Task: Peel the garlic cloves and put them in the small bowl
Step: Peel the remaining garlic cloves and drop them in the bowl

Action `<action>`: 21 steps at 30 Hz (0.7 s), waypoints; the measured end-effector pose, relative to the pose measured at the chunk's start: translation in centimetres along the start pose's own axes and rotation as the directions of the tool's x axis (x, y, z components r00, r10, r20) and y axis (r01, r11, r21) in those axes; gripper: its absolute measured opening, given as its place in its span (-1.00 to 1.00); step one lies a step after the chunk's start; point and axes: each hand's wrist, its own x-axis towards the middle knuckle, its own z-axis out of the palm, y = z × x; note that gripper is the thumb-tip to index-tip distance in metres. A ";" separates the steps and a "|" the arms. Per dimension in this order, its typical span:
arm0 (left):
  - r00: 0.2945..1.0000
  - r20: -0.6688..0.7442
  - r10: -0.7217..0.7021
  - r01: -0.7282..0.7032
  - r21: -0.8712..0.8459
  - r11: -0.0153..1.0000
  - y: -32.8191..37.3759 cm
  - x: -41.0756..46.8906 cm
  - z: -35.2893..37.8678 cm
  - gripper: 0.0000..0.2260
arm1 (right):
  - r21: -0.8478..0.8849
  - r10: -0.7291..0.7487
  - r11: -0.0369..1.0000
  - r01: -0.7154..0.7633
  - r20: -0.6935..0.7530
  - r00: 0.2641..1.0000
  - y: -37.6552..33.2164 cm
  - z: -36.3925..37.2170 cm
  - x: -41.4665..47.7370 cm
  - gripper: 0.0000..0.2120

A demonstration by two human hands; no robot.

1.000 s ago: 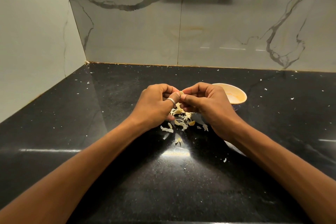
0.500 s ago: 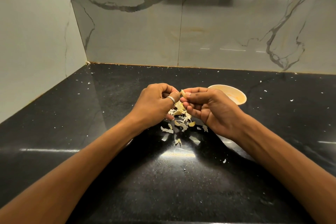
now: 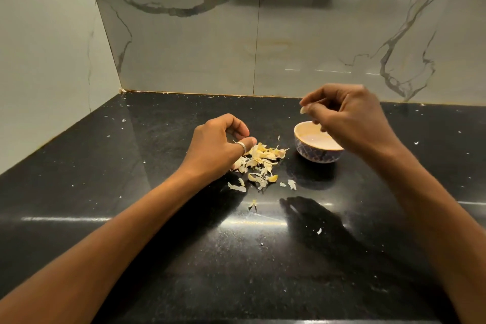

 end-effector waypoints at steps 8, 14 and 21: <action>0.995 -0.098 -0.021 0.039 0.176 0.984 0.0 0.0 -0.1 -0.67 | -0.418 0.133 0.905 -0.084 0.090 0.987 1.7 -1.6 0.4 -0.81; 0.982 -0.185 0.041 0.010 0.265 0.964 0.0 -0.1 -0.4 -0.63 | -0.487 0.160 0.869 -0.088 0.107 0.981 2.2 -1.4 0.4 -0.80; 0.973 -0.227 0.046 0.005 0.219 0.976 -0.3 0.2 -0.9 -0.71 | -0.476 0.102 0.878 -0.050 0.084 0.991 2.5 -0.8 0.5 -0.89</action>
